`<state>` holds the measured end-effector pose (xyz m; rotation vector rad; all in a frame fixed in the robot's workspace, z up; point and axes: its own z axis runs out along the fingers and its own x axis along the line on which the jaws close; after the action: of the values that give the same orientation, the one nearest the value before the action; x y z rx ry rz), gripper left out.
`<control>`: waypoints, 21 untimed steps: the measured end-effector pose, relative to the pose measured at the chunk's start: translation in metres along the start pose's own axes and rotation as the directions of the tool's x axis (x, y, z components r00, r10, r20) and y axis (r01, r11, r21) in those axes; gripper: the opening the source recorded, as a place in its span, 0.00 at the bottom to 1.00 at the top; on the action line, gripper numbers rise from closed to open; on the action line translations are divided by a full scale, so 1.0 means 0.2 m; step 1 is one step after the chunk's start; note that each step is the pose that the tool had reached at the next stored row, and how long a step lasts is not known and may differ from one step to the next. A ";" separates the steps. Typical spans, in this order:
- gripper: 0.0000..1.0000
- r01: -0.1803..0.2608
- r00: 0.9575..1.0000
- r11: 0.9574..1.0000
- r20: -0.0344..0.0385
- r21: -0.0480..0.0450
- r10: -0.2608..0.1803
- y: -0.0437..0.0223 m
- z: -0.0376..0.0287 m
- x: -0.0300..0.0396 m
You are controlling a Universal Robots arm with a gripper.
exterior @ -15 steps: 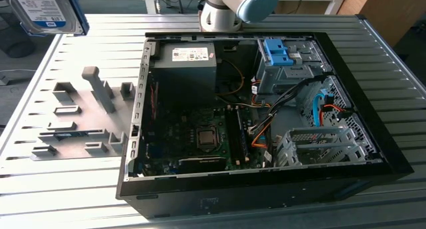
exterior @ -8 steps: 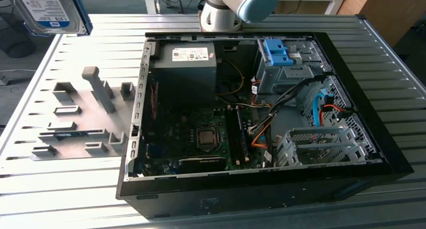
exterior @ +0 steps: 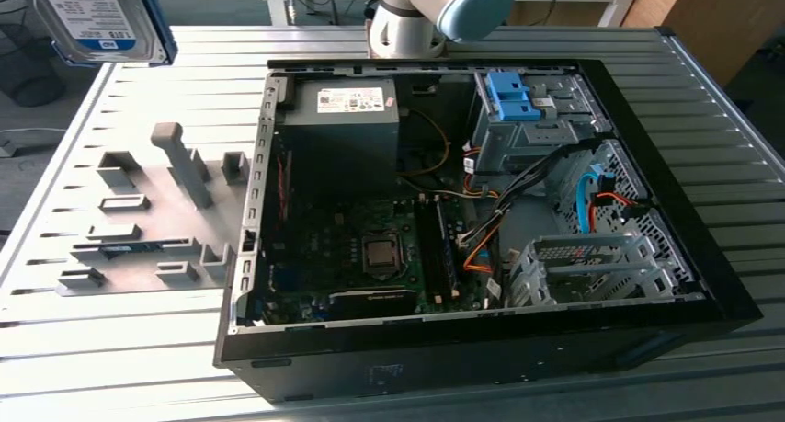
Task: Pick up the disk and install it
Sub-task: 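Pick up the disk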
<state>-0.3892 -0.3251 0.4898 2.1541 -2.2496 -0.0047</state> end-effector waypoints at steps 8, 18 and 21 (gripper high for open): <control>0.37 0.000 1.000 1.000 0.000 0.000 0.000 -0.032 -0.001 -0.001; 0.37 0.000 1.000 1.000 0.000 0.000 0.000 -0.071 -0.002 -0.003; 0.37 0.000 1.000 1.000 0.000 0.000 0.000 -0.083 -0.002 -0.004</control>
<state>-0.3725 -0.3251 0.4898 2.1541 -2.2497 -0.0047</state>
